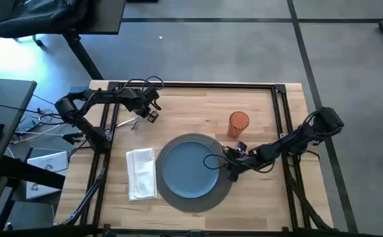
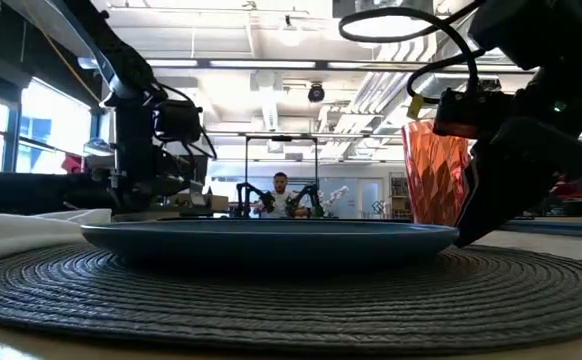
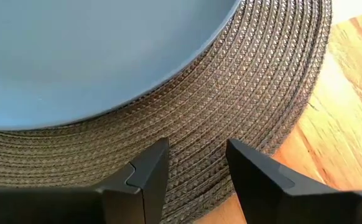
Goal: Set table place
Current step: Put the silver fork on the white table napkin
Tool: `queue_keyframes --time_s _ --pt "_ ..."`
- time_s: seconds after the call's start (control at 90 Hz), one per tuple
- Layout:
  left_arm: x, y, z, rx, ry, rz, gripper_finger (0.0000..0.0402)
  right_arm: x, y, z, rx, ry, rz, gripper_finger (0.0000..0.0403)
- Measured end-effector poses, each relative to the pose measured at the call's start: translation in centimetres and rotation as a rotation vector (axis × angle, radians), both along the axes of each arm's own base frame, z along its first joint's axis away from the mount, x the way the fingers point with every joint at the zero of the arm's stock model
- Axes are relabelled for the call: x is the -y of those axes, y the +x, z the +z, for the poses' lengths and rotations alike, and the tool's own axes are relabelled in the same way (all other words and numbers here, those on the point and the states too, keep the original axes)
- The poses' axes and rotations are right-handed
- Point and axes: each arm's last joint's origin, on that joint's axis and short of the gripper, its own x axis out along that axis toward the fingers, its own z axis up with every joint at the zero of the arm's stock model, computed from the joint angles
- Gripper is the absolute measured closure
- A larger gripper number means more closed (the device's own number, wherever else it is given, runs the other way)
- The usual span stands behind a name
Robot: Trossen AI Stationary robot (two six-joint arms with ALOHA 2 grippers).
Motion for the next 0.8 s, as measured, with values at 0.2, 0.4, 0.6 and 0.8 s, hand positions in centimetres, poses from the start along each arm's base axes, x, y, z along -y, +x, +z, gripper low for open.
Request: queue_keyframes --time_s 0.2,0.4,0.6,0.8 --pt "0.8 0.6 0.6 -0.035 0.067 -0.038 0.04 0.0 0.0 0.0 0.0 -0.003 -0.001 0.0254" --pt "1.6 1.4 3.0 0.003 0.193 -0.071 0.0401 0.0 0.0 0.0 0.0 -0.001 -0.004 0.0254" --pt "2.6 1.5 6.0 0.04 0.348 -0.11 0.0401 0.0 0.0 0.0 0.001 -0.001 -0.004 0.0254" --pt "3.1 1.3 8.3 0.015 0.543 -0.146 0.0401 0.0 0.0 0.0 0.001 0.001 -0.007 0.0254"
